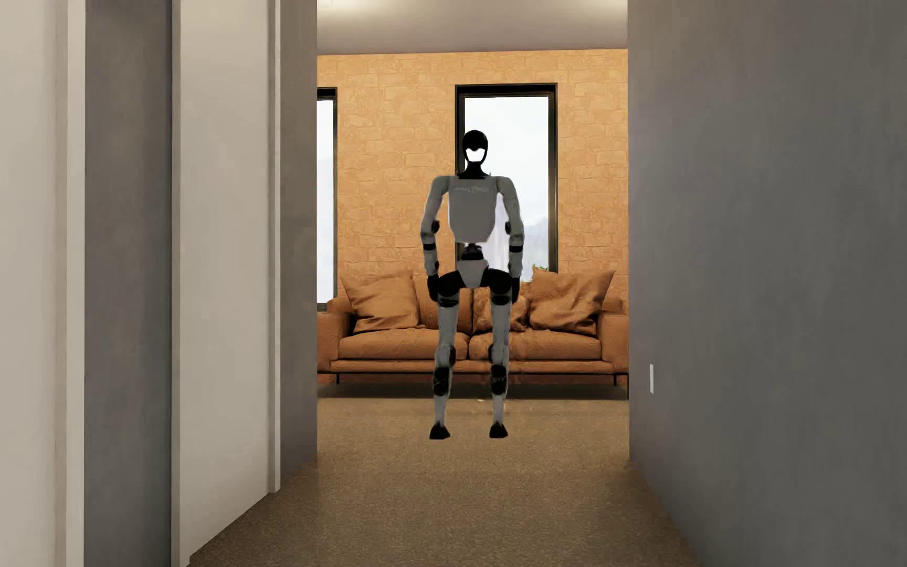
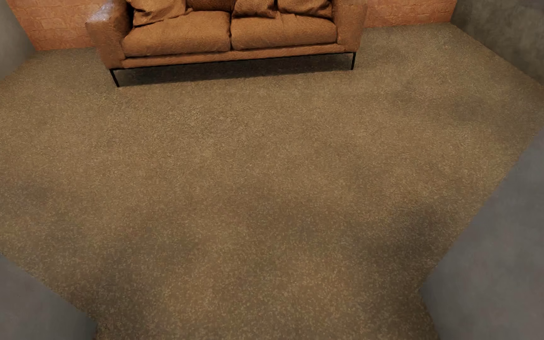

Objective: Walk to the leather sofa

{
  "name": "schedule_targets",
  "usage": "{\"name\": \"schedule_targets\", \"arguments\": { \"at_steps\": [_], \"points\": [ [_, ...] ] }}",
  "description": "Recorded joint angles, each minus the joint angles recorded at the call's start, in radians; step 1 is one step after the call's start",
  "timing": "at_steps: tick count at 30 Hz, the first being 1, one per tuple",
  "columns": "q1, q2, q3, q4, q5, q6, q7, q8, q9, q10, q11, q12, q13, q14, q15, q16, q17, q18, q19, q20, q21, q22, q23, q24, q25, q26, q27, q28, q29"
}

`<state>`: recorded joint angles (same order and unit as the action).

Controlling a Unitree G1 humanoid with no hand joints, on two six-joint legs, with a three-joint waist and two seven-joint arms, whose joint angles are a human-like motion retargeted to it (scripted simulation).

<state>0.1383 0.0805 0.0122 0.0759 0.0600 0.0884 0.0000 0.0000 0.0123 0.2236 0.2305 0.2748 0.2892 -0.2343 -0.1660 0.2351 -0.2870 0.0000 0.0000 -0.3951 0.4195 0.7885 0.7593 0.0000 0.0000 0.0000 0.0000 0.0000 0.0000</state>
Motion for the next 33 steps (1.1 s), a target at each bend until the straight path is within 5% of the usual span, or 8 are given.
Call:
{"name": "schedule_targets", "arguments": {
  "at_steps": [16, 18, 20, 28, 33],
  "points": [
    [-0.002, -0.001, 0.000, 0.003, 0.002, 0.002, 0.000, 0.000, -0.001, 0.003, 0.001, -0.007, -0.007, -0.005, -0.006, 0.004, -0.003, 0.000, 0.000, -0.003, 0.007, -0.004, -0.001, 0.000, 0.000, 0.000, 0.000, 0.000, 0.000],
    [-0.029, -0.038, 0.002, 0.002, 0.004, 0.000, 0.000, 0.000, 0.002, -0.004, 0.236, -0.008, -0.008, -0.002, -0.141, 0.004, -0.002, 0.000, 0.000, 0.000, 0.007, -0.002, 0.000, 0.000, 0.000, 0.000, 0.000, 0.000, 0.000],
    [-0.092, -0.114, 0.001, -0.004, 0.019, -0.005, 0.000, 0.000, 0.013, 0.247, 0.218, 0.008, -0.006, -0.075, -0.105, -0.001, 0.006, 0.000, 0.000, 0.038, 0.025, -0.011, 0.005, 0.000, 0.000, 0.000, 0.000, 0.000, 0.000],
    [0.005, -0.089, -0.027, 0.009, 0.026, -0.012, 0.000, 0.000, 0.001, 0.257, 0.273, 0.079, 0.045, -0.280, -0.200, 0.006, 0.011, 0.000, 0.000, 0.073, -0.021, 0.005, -0.001, 0.000, 0.000, 0.000, 0.000, 0.000, 0.000],
    [-0.320, -0.082, 0.011, 0.039, 0.069, 0.036, 0.000, 0.000, 0.034, 0.675, 0.283, 0.061, 0.023, -0.198, -0.282, -0.005, -0.017, 0.000, 0.000, 0.099, -0.026, -0.031, -0.007, 0.000, 0.000, 0.000, 0.000, 0.000, 0.000]
  ]
}}
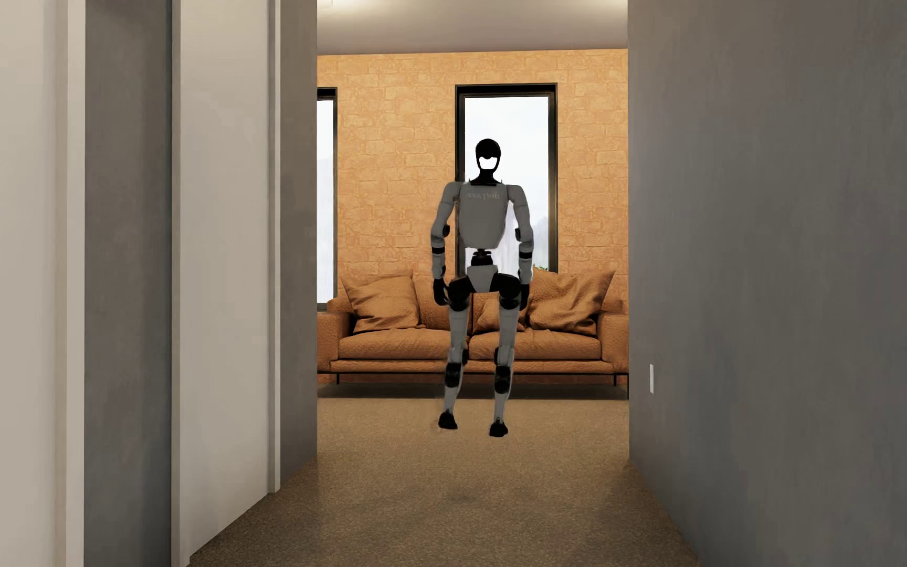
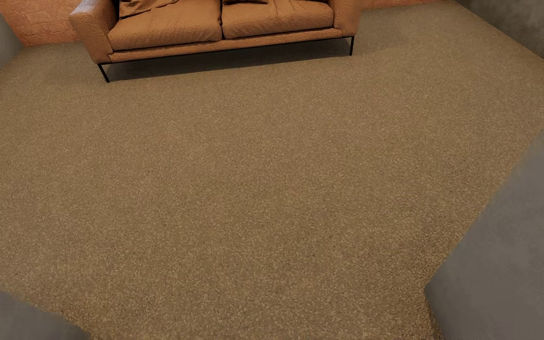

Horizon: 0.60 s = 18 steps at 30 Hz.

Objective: Walk to the leather sofa

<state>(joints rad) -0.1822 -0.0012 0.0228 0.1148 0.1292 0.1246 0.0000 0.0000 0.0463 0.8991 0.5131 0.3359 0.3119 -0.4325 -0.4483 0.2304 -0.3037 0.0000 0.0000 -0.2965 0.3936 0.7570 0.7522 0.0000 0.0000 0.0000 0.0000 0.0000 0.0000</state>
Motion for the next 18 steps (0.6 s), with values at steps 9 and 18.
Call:
{"name": "schedule_targets", "arguments": {
  "at_steps": [9, 18],
  "points": [
    [-0.544, 0.215, 0.148, 0.009, -0.048, -0.020, 0.000, 0.000, 0.067, -0.135, -0.089, 0.083, -0.177, 0.226, -0.183, -0.008, 0.055, 0.000, 0.000, 0.080, -0.123, 0.127, -0.381, 0.000, 0.000, 0.000, 0.000, 0.000, 0.000],
    [-0.405, 0.114, 0.127, -0.069, -0.118, -0.098, 0.000, 0.000, 0.074, -0.080, 0.459, -0.010, -0.231, 0.331, 0.679, 0.032, 0.033, 0.000, 0.000, 0.079, 0.006, 0.237, -0.406, 0.000, 0.000, 0.000, 0.000, 0.000, 0.000]
  ]
}}
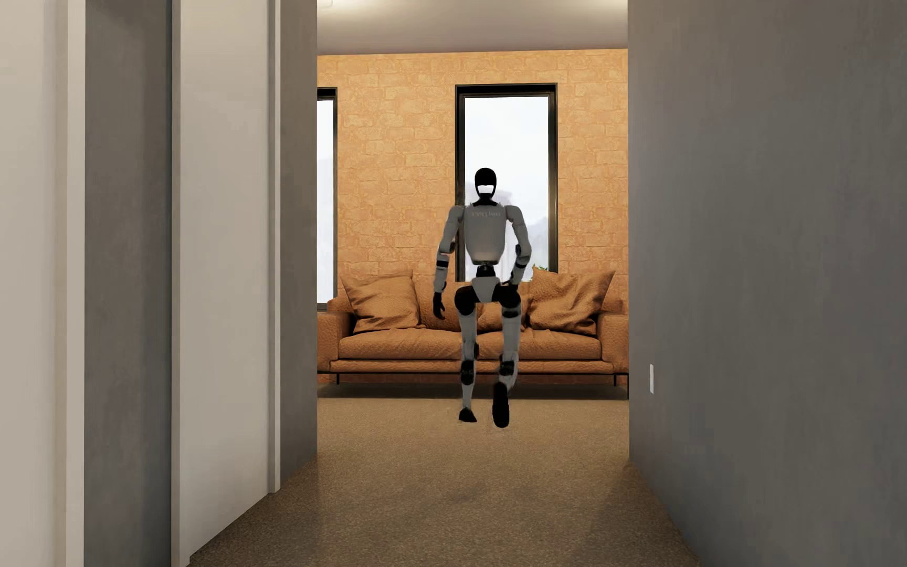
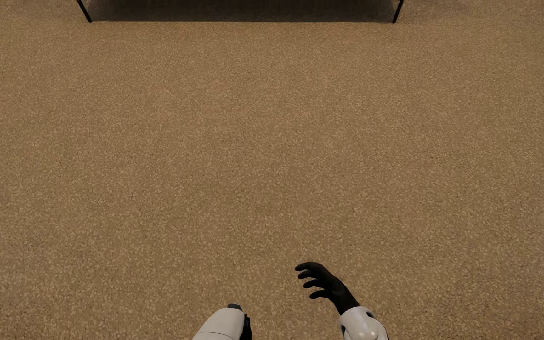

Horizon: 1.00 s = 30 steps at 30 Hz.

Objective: Walk to the leather sofa

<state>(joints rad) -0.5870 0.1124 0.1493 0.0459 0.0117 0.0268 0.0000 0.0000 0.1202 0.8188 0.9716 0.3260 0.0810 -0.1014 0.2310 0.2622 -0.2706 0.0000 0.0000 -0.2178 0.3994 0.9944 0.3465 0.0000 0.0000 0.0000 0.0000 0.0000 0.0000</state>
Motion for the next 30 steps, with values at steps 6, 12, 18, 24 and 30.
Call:
{"name": "schedule_targets", "arguments": {
  "at_steps": [6, 12, 18, 24, 30],
  "points": [
    [0.503, -0.568, -0.144, -0.044, 0.018, 0.021, 0.000, 0.000, 0.002, -0.182, 0.283, -0.064, 0.158, -0.172, -0.107, 0.008, -0.048, 0.000, 0.000, 0.026, 0.075, -0.414, 0.284, 0.000, 0.000, 0.000, 0.000, 0.000, 0.000],
    [0.964, -0.578, -0.271, -0.053, 0.002, 0.006, 0.000, 0.000, -0.024, -0.300, -0.500, -0.111, 0.388, -0.331, -0.499, 0.003, -0.014, 0.000, 0.000, 0.099, -0.137, -0.698, 0.476, 0.000, 0.000, 0.000, 0.000, 0.000, 0.000],
    [0.792, -0.638, -0.299, 0.116, 0.055, 0.090, 0.000, 0.000, -0.049, 0.371, -0.263, -0.047, 0.410, 0.311, 0.067, -0.018, 0.002, 0.000, 0.000, -0.019, -0.099, -0.491, 0.606, 0.000, 0.000, 0.000, 0.000, 0.000, 0.000],
    [0.264, -0.193, -0.112, 0.109, 0.105, 0.111, 0.000, 0.000, -0.024, 0.323, -0.316, 0.101, 0.231, 0.067, -0.201, -0.034, -0.022, 0.000, 0.000, -0.034, -0.094, -0.178, 0.319, 0.000, 0.000, 0.000, 0.000, 0.000, 0.000],
    [0.172, 0.148, -0.018, 0.125, 0.086, 0.112, 0.000, 0.000, -0.048, -0.575, -0.380, 0.142, 0.066, -0.021, -0.429, -0.019, -0.018, 0.000, 0.000, 0.123, -0.167, 0.041, 0.007, 0.000, 0.000, 0.000, 0.000, 0.000, 0.000]
  ]
}}
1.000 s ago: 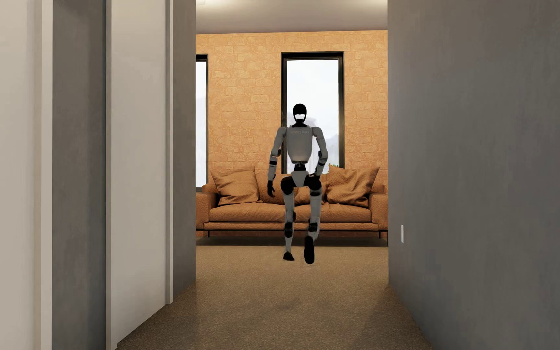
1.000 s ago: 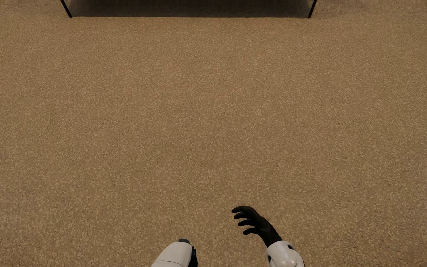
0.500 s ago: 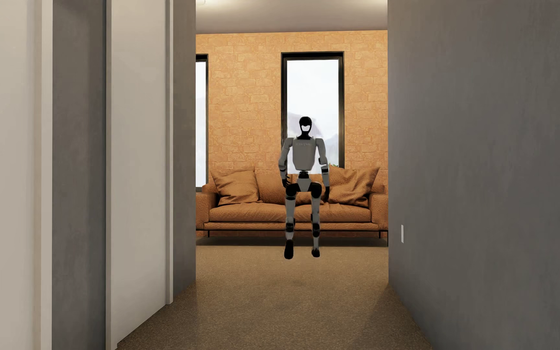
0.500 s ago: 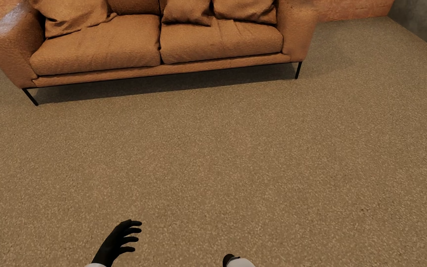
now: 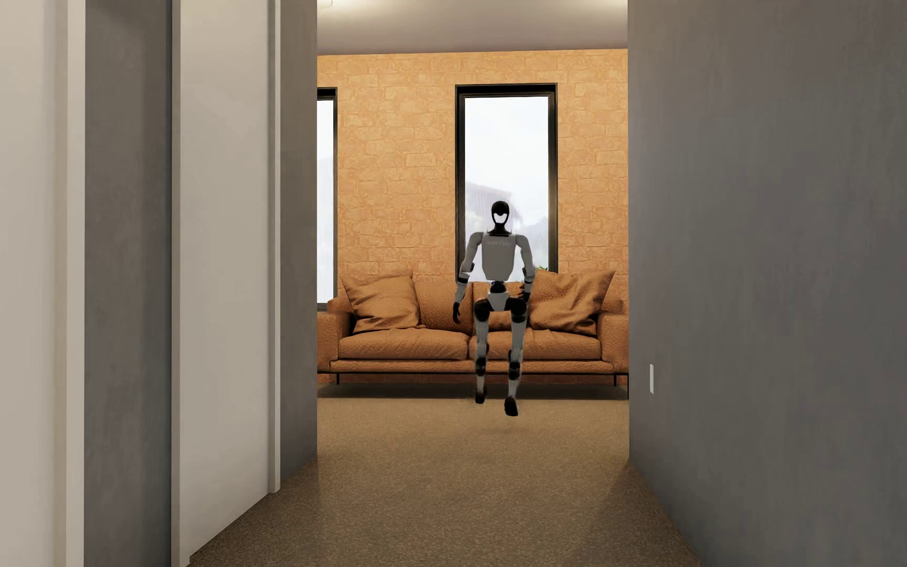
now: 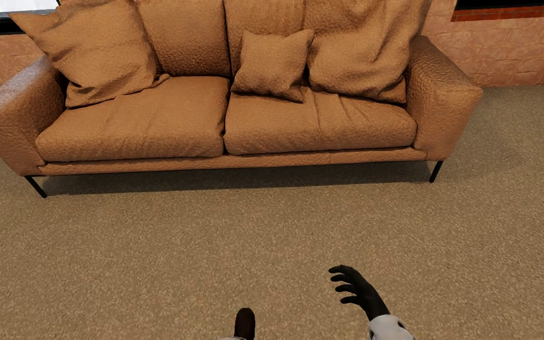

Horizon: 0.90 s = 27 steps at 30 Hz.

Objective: Walk to the leather sofa

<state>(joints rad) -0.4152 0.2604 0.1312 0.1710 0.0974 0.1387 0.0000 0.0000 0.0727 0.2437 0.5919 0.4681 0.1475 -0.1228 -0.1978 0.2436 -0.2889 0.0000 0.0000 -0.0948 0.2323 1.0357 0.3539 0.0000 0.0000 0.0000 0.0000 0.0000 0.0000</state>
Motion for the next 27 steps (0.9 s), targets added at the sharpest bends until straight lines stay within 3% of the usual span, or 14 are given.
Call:
{"name": "schedule_targets", "arguments": {
  "at_steps": [1, 2, 3, 4, 5, 7, 10, 12, 15, 17, 18, 21, 24, 27],
  "points": [
    [-0.006, 0.041, 0.034, 0.010, -0.021, 0.000, 0.000, 0.000, -0.015, -0.048, 0.009, -0.003, -0.005, -0.010, -0.024, 0.002, 0.003, 0.000, 0.000, 0.017, 0.002, 0.005, -0.018, 0.000, 0.000, 0.000, 0.000, 0.000, 0.000],
    [-0.013, 0.078, 0.066, 0.018, -0.050, -0.005, 0.000, 0.000, -0.035, 0.193, 0.023, -0.005, 0.001, -0.082, -0.034, 0.003, 0.009, 0.000, 0.000, 0.039, 0.010, 0.001, -0.021, 0.000, 0.000, 0.000, 0.000, 0.000, 0.000],
    [-0.020, 0.115, 0.097, 0.029, -0.085, -0.009, 0.000, 0.000, -0.058, 0.259, 0.041, -0.004, 0.018, -0.084, -0.024, 0.004, 0.012, 0.000, 0.000, 0.054, 0.026, -0.012, -0.019, 0.000, 0.000, 0.000, 0.000, 0.000, 0.000],
    [0.012, 0.131, 0.111, 0.016, -0.129, -0.022, 0.000, 0.000, -0.085, 0.244, 0.080, -0.002, 0.033, 0.081, 0.019, 0.010, 0.018, 0.000, 0.000, 0.051, 0.047, -0.023, -0.005, 0.000, 0.000, 0.000, 0.000, 0.000, 0.000],
    [-0.095, 0.122, 0.070, -0.005, -0.144, -0.036, 0.000, 0.000, -0.105, 0.387, 0.147, -0.018, 0.047, 0.211, 0.108, 0.000, 0.018, 0.000, 0.000, 0.069, 0.073, -0.032, 0.033, 0.000, 0.000, 0.000, 0.000, 0.000, 0.000],
    [-0.107, 0.102, 0.020, -0.047, -0.114, -0.056, 0.000, 0.000, -0.074, 0.561, 0.318, -0.076, 0.096, 0.190, 0.285, 0.012, 0.030, 0.000, 0.000, 0.008, 0.112, -0.113, 0.155, 0.000, 0.000, 0.000, 0.000, 0.000, 0.000],
    [0.024, -0.159, 0.073, -0.061, -0.129, -0.077, 0.000, 0.000, -0.050, 0.516, 0.538, -0.179, 0.075, 0.106, 0.196, 0.017, 0.009, 0.000, 0.000, 0.004, 0.263, -0.317, 0.358, 0.000, 0.000, 0.000, 0.000, 0.000, 0.000],
    [0.109, -0.331, 0.037, -0.086, -0.123, -0.076, 0.000, 0.000, -0.025, 0.442, 0.548, -0.214, 0.097, 0.096, 0.184, 0.007, 0.006, 0.000, 0.000, 0.033, 0.234, -0.456, 0.405, 0.000, 0.000, 0.000, 0.000, 0.000, 0.000],
    [0.206, -0.465, -0.027, -0.092, -0.076, -0.066, 0.000, 0.000, -0.017, 0.361, 0.256, -0.239, 0.138, 0.102, 0.206, 0.016, -0.006, 0.000, 0.000, 0.022, 0.166, -0.608, 0.405, 0.000, 0.000, 0.000, 0.000, 0.000, 0.000],
    [0.241, -0.476, -0.077, -0.092, -0.030, -0.065, 0.000, 0.000, -0.032, 0.326, 0.019, -0.230, 0.162, 0.109, 0.093, 0.021, -0.006, 0.000, 0.000, 0.016, 0.139, -0.667, 0.394, 0.000, 0.000, 0.000, 0.000, 0.000, 0.000],
    [0.261, -0.462, -0.105, -0.102, -0.029, -0.068, 0.000, 0.000, -0.036, 0.308, -0.067, -0.226, 0.177, 0.109, 0.043, 0.020, -0.006, 0.000, 0.000, 0.006, 0.124, -0.671, 0.384, 0.000, 0.000, 0.000, 0.000, 0.000, 0.000],
    [0.326, -0.395, -0.108, -0.127, -0.040, -0.086, 0.000, 0.000, -0.044, 0.277, -0.148, -0.231, 0.191, 0.067, 0.106, 0.021, 0.003, 0.000, 0.000, -0.064, 0.128, -0.622, 0.403, 0.000, 0.000, 0.000, 0.000, 0.000, 0.000],
    [0.417, -0.338, -0.064, -0.132, -0.047, -0.082, 0.000, 0.000, -0.054, 0.226, -0.148, -0.204, 0.165, 0.022, 0.039, 0.015, -0.009, 0.000, 0.000, -0.134, 0.209, -0.515, 0.418, 0.000, 0.000, 0.000, 0.000, 0.000, 0.000],
    [0.484, -0.251, -0.106, -0.130, -0.031, -0.068, 0.000, 0.000, -0.046, 0.196, -0.158, -0.149, 0.124, -0.002, -0.072, 0.006, 0.000, 0.000, 0.000, -0.198, 0.196, -0.358, 0.394, 0.000, 0.000, 0.000, 0.000, 0.000, 0.000]
  ]
}}
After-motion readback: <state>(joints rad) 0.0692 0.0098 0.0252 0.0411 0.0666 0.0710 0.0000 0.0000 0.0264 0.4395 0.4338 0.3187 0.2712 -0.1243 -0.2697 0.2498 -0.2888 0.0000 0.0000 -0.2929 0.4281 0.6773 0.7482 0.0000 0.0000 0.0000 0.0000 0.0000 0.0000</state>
